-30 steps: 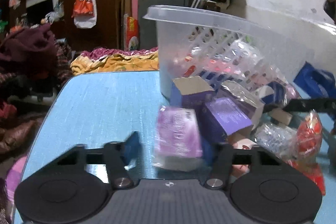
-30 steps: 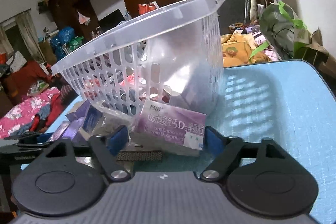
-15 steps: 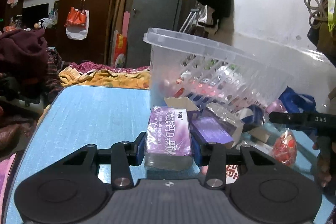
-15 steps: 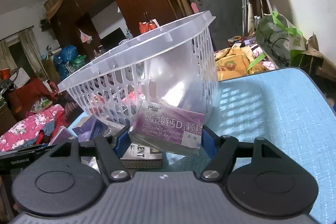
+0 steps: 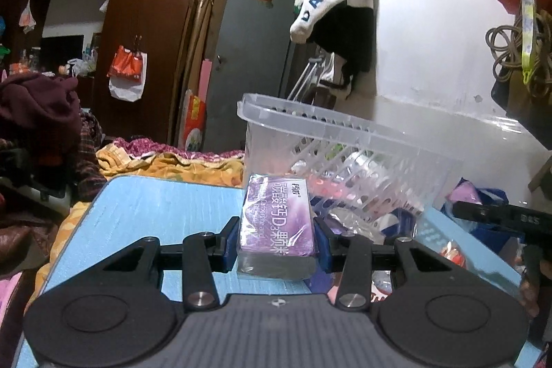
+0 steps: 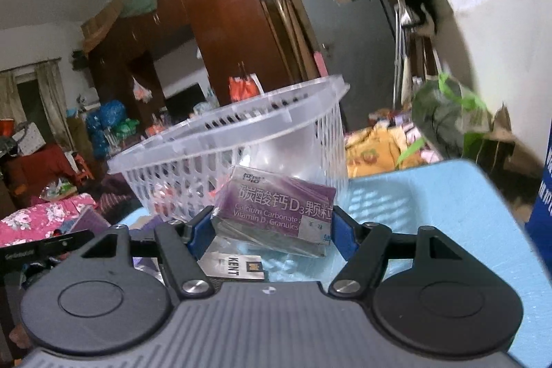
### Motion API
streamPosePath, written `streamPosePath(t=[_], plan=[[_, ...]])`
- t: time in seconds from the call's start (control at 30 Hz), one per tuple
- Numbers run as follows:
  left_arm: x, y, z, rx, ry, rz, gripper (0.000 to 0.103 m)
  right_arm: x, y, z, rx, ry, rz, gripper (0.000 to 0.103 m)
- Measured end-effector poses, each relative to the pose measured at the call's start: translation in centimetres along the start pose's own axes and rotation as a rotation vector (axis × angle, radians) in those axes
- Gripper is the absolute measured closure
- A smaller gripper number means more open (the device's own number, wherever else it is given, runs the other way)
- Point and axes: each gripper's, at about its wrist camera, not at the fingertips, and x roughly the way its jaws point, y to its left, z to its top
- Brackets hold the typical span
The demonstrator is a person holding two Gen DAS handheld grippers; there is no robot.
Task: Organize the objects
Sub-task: 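Lift the purple medicine box over the basket with the left tool and release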
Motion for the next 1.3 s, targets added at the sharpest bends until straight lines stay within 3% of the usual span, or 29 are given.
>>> streamPosePath(t=[0.3,0.43,0.53,0.67,0.83,1.03,1.1,1.13,1.17,1.2,1.3], plan=[[-1.9,-1.9,0.2,0.089,-0.119,-0.028,0.056,-2.7,0.0,0.1,-0.049,-0.097,0.041,0.031],[-2.2,-3.5,4.9,0.114,-0.159,-0.049,0.056,-3.4,1.9,2.8,-0.147,-0.154,0.073,0.031],[-0.3,-5.6,8.9,0.144,-0.129,-0.042,0.056,-2.6,3.9,6.6,-0.215,-0.211,0.097,0.031],[4.3,-7.3,11.8,0.12,-0.045,-0.028,0.056,2.3,6.5,10.4,-0.381,-0.159,-0.007,0.032],[7.9,-6.8,11.6,0.076,0.016,-0.007,0.056,7.5,6.5,11.0,-0.416,-0.054,-0.062,0.032],[9.4,-6.8,11.1,0.061,0.025,-0.008,0.055,8.2,5.6,10.3,-0.386,-0.032,-0.042,0.032],[9.6,-7.1,11.1,0.071,0.012,0.018,0.036,8.0,5.7,10.2,-0.385,-0.015,-0.049,0.025],[9.8,-7.2,11.0,0.074,0.008,0.04,0.011,7.6,5.7,10.0,-0.382,-0.002,-0.058,0.011],[9.7,-7.3,11.0,0.073,-0.004,0.053,0.004,7.4,6.0,9.8,-0.383,-0.012,-0.088,0.003],[9.4,-7.4,11.1,0.073,-0.016,0.054,0.004,6.9,6.2,9.6,-0.384,-0.043,-0.109,0.0],[6.6,-7.1,10.4,0.074,-0.052,0.009,0.004,4.2,6.3,9.2,-0.31,-0.078,-0.063,0.0]])
